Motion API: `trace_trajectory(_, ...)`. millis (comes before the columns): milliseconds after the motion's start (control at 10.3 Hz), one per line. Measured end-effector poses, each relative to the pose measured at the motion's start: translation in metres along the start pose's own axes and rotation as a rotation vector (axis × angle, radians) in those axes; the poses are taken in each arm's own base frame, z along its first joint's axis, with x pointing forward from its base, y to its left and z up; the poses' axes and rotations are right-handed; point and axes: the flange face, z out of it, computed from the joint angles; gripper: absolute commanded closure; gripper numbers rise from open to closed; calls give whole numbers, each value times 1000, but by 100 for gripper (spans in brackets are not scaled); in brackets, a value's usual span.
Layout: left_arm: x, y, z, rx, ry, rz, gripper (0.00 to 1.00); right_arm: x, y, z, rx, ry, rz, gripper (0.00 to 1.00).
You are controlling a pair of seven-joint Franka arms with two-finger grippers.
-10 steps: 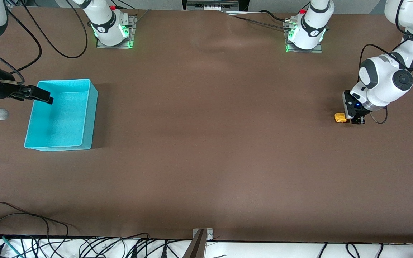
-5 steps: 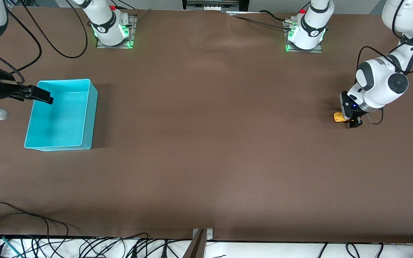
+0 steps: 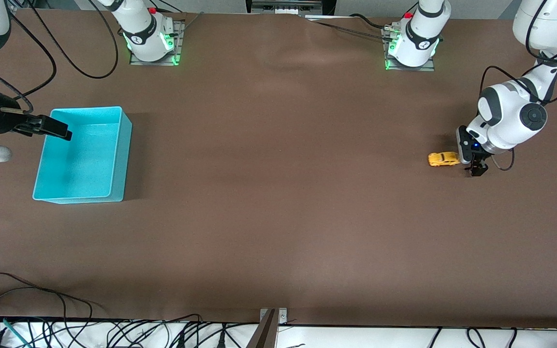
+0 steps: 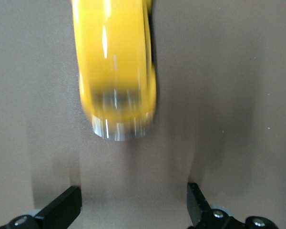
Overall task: Wind up and store yellow beetle car
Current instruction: 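Release the car with the left gripper, letting it roll toward the bin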
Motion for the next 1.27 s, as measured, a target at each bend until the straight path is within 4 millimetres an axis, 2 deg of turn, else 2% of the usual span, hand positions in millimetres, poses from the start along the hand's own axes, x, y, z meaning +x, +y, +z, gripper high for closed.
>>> trace_trajectory(877,0,-3,-2,7,-1,0,0,0,0,0,0,0,0,0)
trace_trajectory(1072,3,-9,-9,25,-3,8,0,0,0,0,0,0,0,0)
trace_trajectory(1267,5,-16,-23,60,-6,12,0,0,0,0,0,0,0,0)
